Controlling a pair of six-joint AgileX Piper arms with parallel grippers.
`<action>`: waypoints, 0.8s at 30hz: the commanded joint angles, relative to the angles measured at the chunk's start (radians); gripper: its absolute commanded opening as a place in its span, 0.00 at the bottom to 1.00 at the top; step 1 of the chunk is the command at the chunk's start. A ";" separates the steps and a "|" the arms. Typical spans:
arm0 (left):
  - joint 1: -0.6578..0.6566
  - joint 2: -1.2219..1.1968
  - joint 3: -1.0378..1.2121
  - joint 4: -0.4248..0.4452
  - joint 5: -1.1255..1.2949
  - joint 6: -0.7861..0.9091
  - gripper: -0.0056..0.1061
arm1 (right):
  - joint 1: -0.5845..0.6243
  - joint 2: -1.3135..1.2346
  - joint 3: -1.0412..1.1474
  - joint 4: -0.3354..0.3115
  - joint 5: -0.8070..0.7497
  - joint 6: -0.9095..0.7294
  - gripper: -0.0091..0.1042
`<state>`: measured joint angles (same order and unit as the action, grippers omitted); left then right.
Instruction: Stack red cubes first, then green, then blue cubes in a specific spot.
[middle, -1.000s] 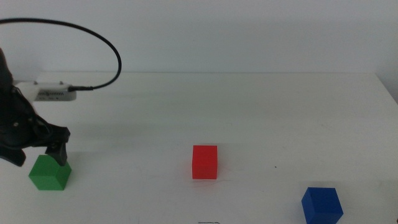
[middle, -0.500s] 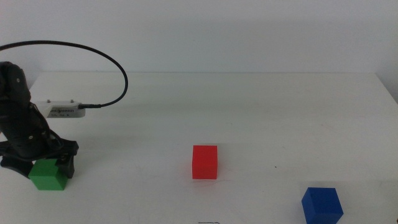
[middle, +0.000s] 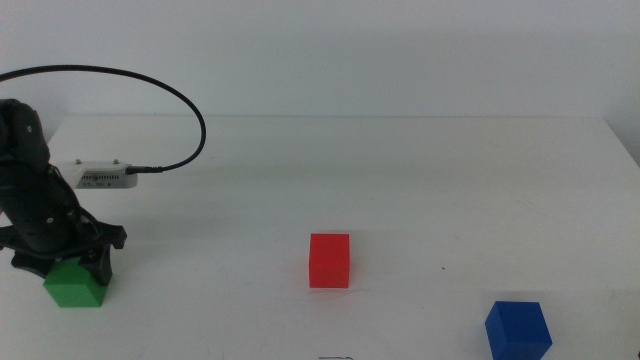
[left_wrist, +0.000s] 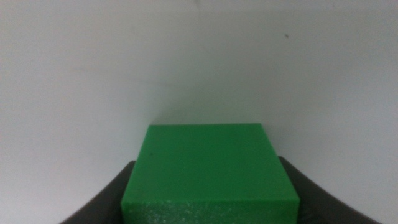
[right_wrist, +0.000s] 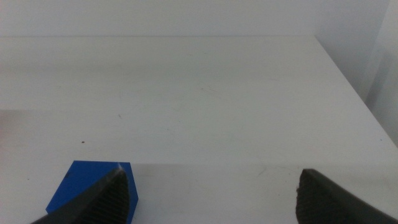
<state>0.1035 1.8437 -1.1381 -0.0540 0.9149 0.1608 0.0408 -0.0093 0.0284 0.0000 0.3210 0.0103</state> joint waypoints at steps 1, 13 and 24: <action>-0.001 -0.046 -0.030 -0.024 0.032 0.001 0.13 | -0.005 -0.023 -0.018 -0.010 -0.071 -0.010 0.79; -0.171 -0.157 -0.141 -0.058 0.213 -0.264 0.04 | -0.005 -0.023 -0.018 -0.010 -0.071 -0.010 0.79; -0.524 -0.148 -0.364 -0.004 0.368 -0.592 0.04 | -0.005 -0.023 -0.018 -0.010 -0.071 -0.010 0.79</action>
<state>-0.3853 1.7395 -1.4572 -0.0592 1.2165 -0.3855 0.0408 -0.0093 0.0284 0.0000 0.3210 0.0103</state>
